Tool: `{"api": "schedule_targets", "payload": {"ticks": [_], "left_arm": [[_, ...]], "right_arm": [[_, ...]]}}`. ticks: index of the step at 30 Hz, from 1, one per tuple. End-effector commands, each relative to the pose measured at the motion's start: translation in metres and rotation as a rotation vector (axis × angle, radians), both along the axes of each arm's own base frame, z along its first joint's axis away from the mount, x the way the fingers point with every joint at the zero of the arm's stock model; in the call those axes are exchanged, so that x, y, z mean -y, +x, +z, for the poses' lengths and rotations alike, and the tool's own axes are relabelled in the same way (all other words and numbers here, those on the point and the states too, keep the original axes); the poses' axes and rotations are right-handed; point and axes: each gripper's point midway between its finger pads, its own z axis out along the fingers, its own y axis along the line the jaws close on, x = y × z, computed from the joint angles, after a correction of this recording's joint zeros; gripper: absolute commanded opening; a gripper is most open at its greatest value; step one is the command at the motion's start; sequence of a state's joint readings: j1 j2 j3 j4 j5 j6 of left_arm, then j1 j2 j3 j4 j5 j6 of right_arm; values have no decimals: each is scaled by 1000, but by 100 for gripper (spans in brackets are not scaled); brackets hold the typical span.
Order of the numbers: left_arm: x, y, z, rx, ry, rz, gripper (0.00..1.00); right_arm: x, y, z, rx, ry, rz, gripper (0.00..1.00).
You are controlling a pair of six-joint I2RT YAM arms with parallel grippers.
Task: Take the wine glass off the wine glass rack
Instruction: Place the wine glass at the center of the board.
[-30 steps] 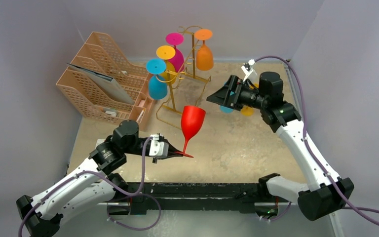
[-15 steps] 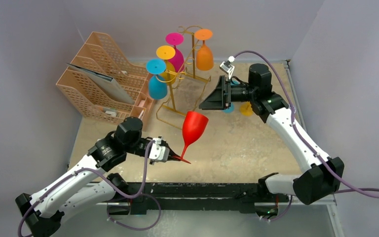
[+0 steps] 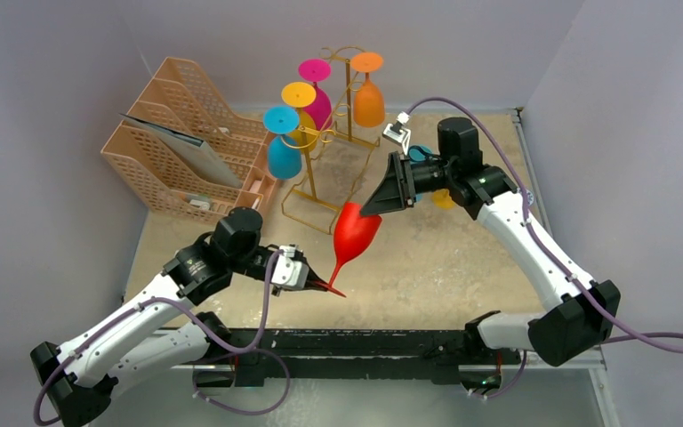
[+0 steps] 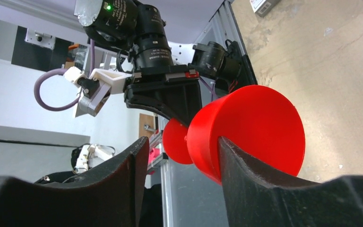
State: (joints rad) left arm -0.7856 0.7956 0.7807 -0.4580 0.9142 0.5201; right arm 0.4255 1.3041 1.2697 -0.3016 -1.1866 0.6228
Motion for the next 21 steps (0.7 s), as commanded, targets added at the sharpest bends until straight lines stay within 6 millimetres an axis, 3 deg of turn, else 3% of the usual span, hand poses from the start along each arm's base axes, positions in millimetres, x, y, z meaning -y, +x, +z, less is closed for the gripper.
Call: {"api": "schedule_targets", "payload": {"ticks": [1, 12, 21], "left_arm": [[3, -3, 30, 74, -79, -41, 0], [6, -5, 30, 59, -89, -63, 0], [7, -7, 41, 70, -123, -81, 0]], "right_arm": [[4, -16, 8, 40, 34, 95, 55], [9, -30, 13, 67, 62, 134, 34], [11, -34, 14, 71, 64, 141, 39]]}}
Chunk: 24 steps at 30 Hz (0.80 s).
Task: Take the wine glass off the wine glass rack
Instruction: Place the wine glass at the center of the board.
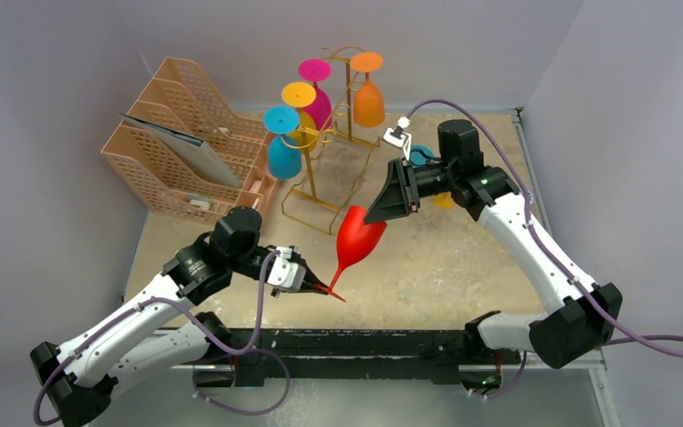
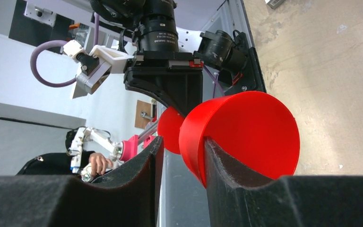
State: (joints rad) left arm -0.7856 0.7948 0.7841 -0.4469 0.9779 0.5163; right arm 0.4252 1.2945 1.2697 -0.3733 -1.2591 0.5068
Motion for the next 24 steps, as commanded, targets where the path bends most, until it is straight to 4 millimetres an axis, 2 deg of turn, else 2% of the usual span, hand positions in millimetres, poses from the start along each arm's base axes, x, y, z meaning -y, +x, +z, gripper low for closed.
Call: {"api": "schedule_targets", "payload": {"ticks": [1, 13, 22, 24], "left_arm": [[6, 2, 35, 80, -96, -24, 0], [8, 1, 36, 61, -92, -38, 0], [8, 4, 33, 60, -81, -23, 0], [8, 7, 34, 62, -80, -6, 0]], "right_arm": [[5, -19, 15, 28, 42, 62, 39], [6, -19, 17, 45, 48, 59, 23], [6, -21, 20, 64, 57, 58, 1], [6, -21, 20, 66, 57, 57, 0]]}}
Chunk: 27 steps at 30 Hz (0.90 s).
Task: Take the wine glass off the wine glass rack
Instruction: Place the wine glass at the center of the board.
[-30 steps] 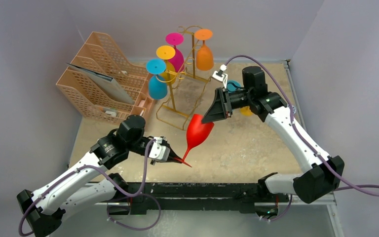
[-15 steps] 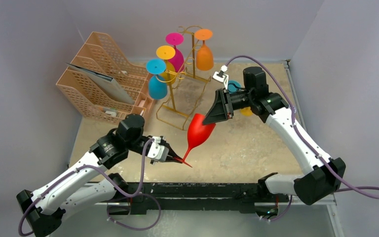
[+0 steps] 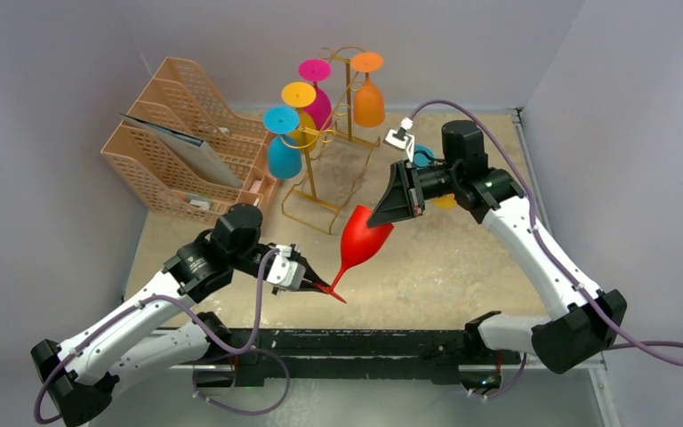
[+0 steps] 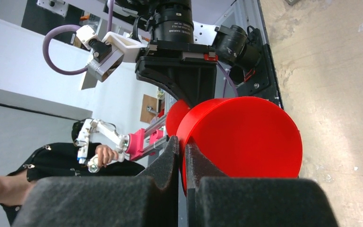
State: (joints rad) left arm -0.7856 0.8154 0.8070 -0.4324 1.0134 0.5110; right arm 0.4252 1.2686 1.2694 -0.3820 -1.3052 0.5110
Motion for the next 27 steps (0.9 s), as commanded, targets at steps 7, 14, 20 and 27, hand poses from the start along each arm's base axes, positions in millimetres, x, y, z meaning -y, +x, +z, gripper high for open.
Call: {"api": "schedule_targets", "payload": {"ticks": [7, 14, 20, 27], "left_arm": [[5, 13, 25, 57, -56, 56, 7], [4, 12, 25, 57, -60, 56, 14], [5, 15, 26, 66, -64, 68, 19], [5, 18, 26, 77, -69, 85, 49]], "right_arm": [[2, -7, 8, 76, 29, 4, 0], [2, -6, 8, 83, 30, 1, 0], [2, -6, 8, 86, 30, 0, 0], [1, -2, 7, 101, 17, -32, 0]]}}
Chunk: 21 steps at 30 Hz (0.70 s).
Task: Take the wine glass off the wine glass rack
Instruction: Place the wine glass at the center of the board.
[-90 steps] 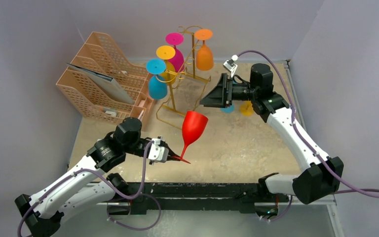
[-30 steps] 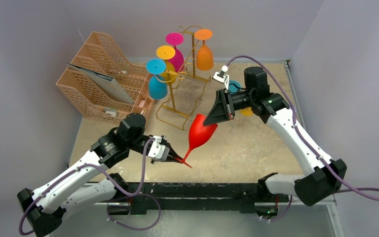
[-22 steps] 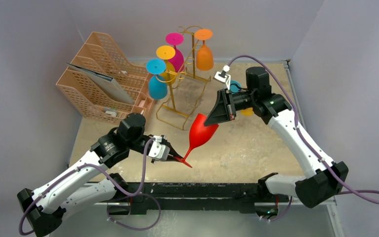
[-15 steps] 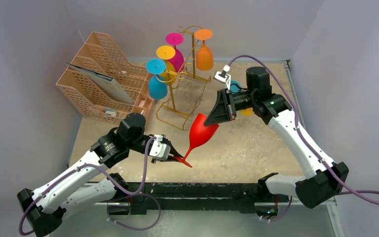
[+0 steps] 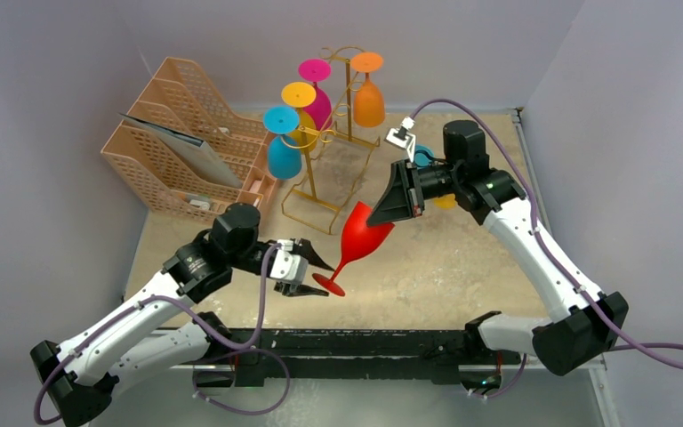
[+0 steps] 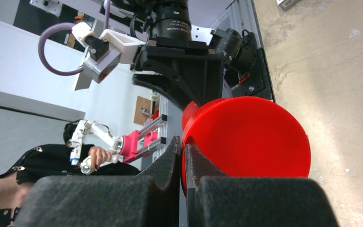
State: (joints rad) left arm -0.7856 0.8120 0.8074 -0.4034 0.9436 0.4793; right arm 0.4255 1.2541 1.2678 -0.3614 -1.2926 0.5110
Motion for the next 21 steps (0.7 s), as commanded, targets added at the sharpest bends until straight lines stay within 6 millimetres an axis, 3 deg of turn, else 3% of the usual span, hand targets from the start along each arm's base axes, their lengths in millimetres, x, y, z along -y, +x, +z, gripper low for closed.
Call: {"api": "schedule_targets", "payload": {"ticks": [1, 7, 13, 21], "left_arm": [[3, 8, 24, 72, -69, 29, 59], [-4, 31, 29, 129, -90, 196, 75], [-20, 61, 36, 151, -135, 437, 81], [-33, 85, 35, 58, -190, 656, 84]], "right_arm": [[0, 0, 2, 69, -2, -38, 0], [0, 21, -11, 103, -85, -167, 0], [8, 56, -31, 115, -239, -390, 0], [33, 77, -45, 264, -488, -616, 0]]}}
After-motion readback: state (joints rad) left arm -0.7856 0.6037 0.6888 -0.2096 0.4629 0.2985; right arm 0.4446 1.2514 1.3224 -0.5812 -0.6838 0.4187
